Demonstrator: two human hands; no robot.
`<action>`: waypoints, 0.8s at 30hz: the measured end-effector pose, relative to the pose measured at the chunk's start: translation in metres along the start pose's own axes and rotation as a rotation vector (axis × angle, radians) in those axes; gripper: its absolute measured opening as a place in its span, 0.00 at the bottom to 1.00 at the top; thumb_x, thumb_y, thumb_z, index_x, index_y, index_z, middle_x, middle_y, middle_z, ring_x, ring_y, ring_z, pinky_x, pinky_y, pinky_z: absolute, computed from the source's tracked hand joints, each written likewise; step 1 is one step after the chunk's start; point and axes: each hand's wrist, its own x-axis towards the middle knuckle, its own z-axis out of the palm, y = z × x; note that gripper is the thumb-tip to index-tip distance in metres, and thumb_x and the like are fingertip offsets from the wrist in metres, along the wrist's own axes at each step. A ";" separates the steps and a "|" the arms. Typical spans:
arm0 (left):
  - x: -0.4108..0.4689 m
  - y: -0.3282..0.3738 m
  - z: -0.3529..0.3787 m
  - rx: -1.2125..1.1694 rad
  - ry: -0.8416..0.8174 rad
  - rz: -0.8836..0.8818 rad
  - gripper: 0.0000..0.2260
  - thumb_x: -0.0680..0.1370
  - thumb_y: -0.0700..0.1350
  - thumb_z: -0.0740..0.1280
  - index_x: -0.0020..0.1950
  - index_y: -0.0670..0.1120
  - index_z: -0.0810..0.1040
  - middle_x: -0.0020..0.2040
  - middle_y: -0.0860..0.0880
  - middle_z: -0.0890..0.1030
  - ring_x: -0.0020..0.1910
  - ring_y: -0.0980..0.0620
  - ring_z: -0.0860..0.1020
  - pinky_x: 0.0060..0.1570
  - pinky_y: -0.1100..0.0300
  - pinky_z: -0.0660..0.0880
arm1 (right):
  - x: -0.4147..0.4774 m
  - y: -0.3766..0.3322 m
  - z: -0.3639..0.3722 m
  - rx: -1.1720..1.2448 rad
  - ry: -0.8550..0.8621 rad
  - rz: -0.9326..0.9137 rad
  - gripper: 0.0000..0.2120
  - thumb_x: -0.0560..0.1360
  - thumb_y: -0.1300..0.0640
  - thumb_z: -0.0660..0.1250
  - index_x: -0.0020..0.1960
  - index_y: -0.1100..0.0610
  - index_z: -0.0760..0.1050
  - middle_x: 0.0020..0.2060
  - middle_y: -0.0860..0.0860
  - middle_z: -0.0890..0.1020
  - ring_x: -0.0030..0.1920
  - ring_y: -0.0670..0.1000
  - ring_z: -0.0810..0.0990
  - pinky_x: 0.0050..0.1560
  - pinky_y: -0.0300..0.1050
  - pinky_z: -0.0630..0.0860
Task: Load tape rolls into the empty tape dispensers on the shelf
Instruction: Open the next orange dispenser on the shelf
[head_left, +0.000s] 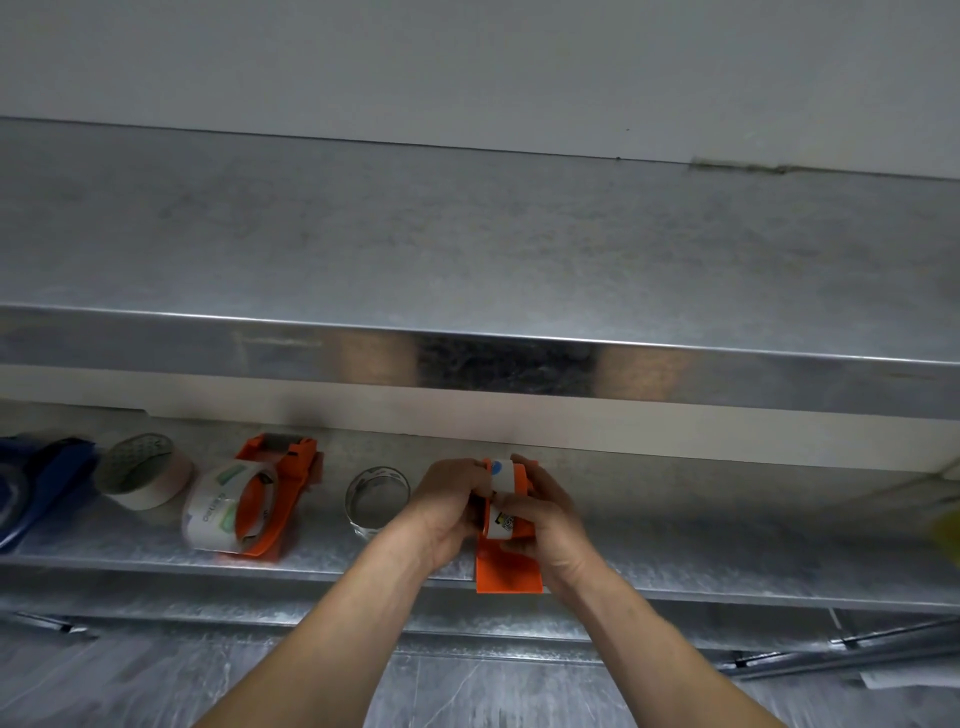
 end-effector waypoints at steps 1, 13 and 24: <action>0.000 0.000 0.000 0.001 -0.006 -0.002 0.14 0.68 0.29 0.55 0.48 0.34 0.76 0.45 0.36 0.78 0.42 0.39 0.78 0.35 0.52 0.78 | 0.001 0.001 -0.001 0.007 -0.005 0.006 0.31 0.55 0.53 0.74 0.59 0.41 0.78 0.50 0.52 0.86 0.53 0.60 0.84 0.51 0.62 0.80; -0.003 -0.001 -0.003 0.076 -0.039 0.025 0.17 0.67 0.24 0.58 0.52 0.30 0.79 0.49 0.30 0.82 0.48 0.34 0.82 0.46 0.47 0.80 | -0.006 -0.003 0.002 -0.107 0.093 -0.103 0.10 0.62 0.57 0.73 0.44 0.54 0.83 0.41 0.57 0.87 0.45 0.60 0.85 0.50 0.64 0.81; 0.000 -0.010 -0.006 0.211 0.040 0.123 0.14 0.66 0.24 0.69 0.46 0.39 0.81 0.39 0.42 0.82 0.40 0.44 0.81 0.38 0.56 0.77 | -0.009 0.001 -0.001 -0.390 0.224 -0.256 0.08 0.72 0.58 0.68 0.35 0.52 0.74 0.30 0.47 0.80 0.33 0.48 0.77 0.35 0.47 0.71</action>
